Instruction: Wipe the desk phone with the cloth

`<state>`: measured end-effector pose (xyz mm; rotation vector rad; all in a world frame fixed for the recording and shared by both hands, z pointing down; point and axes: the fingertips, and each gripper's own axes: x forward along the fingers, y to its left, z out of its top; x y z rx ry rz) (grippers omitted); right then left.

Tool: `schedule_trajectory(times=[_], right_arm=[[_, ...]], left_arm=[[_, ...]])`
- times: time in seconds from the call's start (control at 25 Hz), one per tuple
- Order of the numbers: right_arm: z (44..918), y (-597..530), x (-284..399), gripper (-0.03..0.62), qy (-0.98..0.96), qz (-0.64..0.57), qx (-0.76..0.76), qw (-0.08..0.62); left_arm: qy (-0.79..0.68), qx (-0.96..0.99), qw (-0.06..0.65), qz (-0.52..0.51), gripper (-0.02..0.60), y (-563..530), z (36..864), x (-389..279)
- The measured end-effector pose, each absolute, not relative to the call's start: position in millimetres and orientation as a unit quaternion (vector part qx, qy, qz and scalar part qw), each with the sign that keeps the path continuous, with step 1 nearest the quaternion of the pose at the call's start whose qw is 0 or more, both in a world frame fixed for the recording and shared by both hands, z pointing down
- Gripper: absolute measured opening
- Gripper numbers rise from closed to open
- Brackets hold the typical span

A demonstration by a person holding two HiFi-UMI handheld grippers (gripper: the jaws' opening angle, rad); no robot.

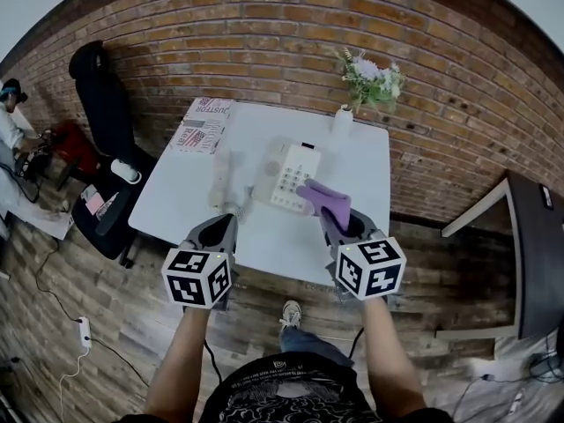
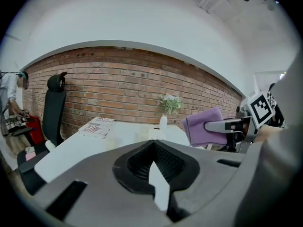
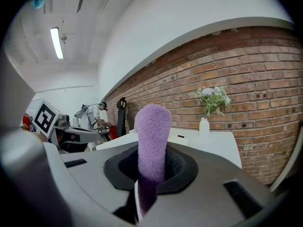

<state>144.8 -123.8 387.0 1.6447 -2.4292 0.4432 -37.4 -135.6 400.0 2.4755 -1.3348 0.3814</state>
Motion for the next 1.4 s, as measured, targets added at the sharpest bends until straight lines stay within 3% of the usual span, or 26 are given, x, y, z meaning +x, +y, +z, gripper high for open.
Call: schedule_trajectory(times=[0.84, 1.4], right_arm=[[462.8, -303.0, 238.8, 0.043, -0.741, 0.237, 0.623, 0.079], [514.2, -343.8, 231.5, 0.043, -0.715, 0.311, 0.623, 0.068]], left_arm=[[-0.446, 0.863, 0.170, 0.163, 0.002, -281.5, 433.1, 21.1], [-0.415, 0.873, 0.188, 0.174, 0.002, -306.4, 456.6, 14.4]])
